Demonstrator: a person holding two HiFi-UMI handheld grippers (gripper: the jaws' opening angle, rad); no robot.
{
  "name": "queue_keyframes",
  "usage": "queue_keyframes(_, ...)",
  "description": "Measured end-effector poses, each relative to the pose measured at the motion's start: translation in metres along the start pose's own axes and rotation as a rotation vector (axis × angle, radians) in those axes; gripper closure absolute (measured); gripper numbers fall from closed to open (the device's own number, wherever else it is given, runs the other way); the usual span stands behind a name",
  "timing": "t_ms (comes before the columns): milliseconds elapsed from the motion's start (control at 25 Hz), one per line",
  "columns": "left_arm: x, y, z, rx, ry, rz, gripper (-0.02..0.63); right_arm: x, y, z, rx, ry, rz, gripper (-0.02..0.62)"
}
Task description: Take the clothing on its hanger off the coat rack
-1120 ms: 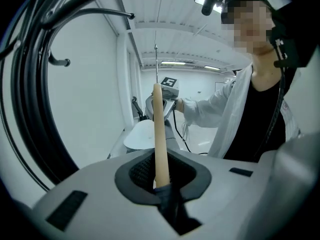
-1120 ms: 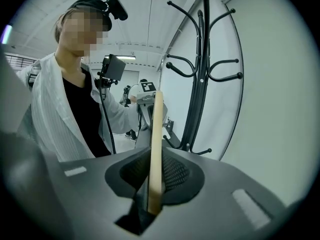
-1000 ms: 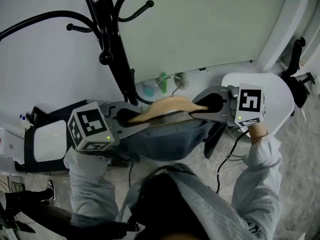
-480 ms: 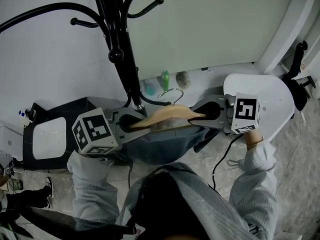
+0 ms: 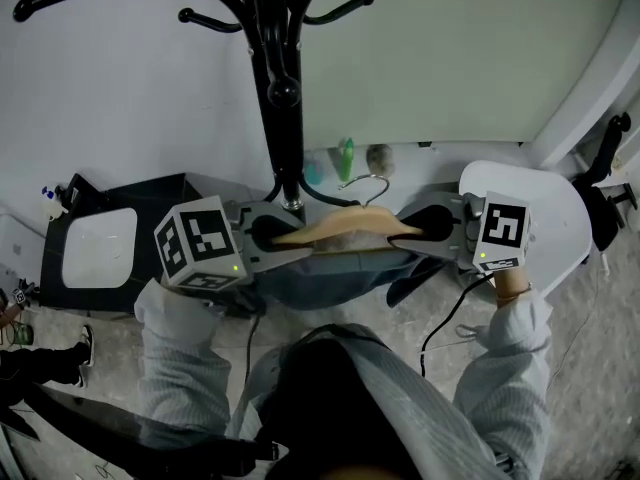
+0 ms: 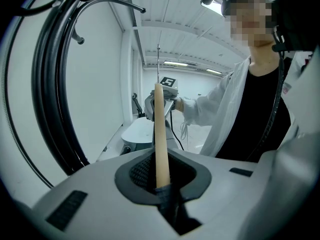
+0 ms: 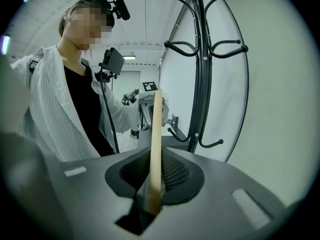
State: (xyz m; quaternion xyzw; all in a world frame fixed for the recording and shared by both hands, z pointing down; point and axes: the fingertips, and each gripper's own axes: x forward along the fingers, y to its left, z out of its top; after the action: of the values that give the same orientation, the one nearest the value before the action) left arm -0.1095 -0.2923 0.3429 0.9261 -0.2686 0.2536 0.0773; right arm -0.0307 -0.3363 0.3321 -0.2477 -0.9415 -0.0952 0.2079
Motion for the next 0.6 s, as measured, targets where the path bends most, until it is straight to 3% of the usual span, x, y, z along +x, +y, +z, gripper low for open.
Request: queue_keyframes(600, -0.006, -0.001, -0.007, -0.005, -0.003, -0.01, 0.571, 0.008, 0.001, 0.002, -0.001, 0.014, 0.017, 0.54)
